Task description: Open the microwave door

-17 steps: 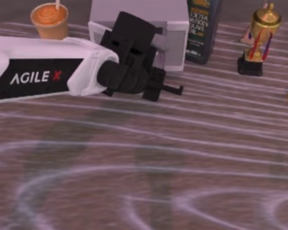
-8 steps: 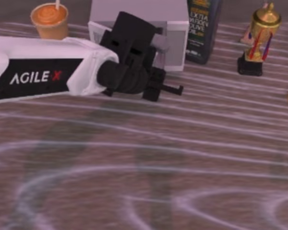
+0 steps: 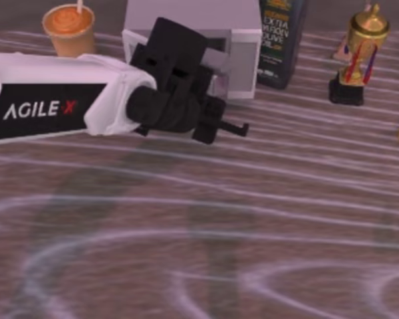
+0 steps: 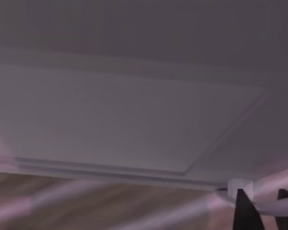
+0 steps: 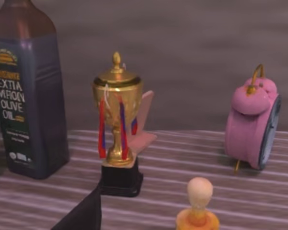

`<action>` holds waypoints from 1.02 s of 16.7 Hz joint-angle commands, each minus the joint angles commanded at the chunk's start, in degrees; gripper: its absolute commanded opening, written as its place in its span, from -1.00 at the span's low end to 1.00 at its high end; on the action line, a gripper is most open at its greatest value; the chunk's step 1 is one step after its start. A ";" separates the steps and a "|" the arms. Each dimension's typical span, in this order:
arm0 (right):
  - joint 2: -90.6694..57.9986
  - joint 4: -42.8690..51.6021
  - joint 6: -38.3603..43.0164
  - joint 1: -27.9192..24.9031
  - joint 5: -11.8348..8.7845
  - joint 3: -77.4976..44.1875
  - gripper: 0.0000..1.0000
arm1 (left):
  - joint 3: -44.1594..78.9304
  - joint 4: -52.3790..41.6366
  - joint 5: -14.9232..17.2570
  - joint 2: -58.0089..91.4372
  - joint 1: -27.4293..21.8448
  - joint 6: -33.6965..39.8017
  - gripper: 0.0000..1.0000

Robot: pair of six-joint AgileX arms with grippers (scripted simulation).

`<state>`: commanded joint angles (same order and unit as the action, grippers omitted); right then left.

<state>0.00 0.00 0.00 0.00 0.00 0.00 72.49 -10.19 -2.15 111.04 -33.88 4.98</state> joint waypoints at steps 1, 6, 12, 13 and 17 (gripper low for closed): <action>0.00 0.00 0.00 0.00 0.00 0.00 1.00 | -0.54 0.07 0.40 -0.21 0.28 -0.62 -1.00; 0.00 0.00 0.00 0.00 0.00 0.00 1.00 | -0.72 0.08 0.52 -0.27 0.36 -0.80 -1.00; 0.00 0.00 0.00 0.00 0.00 0.00 1.00 | -0.72 0.08 0.52 -0.27 0.36 -0.80 -1.00; 0.00 0.00 0.00 0.00 0.00 0.00 1.00 | -0.72 0.08 0.52 -0.27 0.36 -0.80 -1.00; 0.00 0.00 0.00 0.00 0.00 0.00 1.00 | -0.72 0.08 0.52 -0.27 0.36 -0.80 -1.00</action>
<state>0.00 0.00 0.00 0.00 0.00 0.00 71.77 -10.11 -1.62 110.77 -33.52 4.18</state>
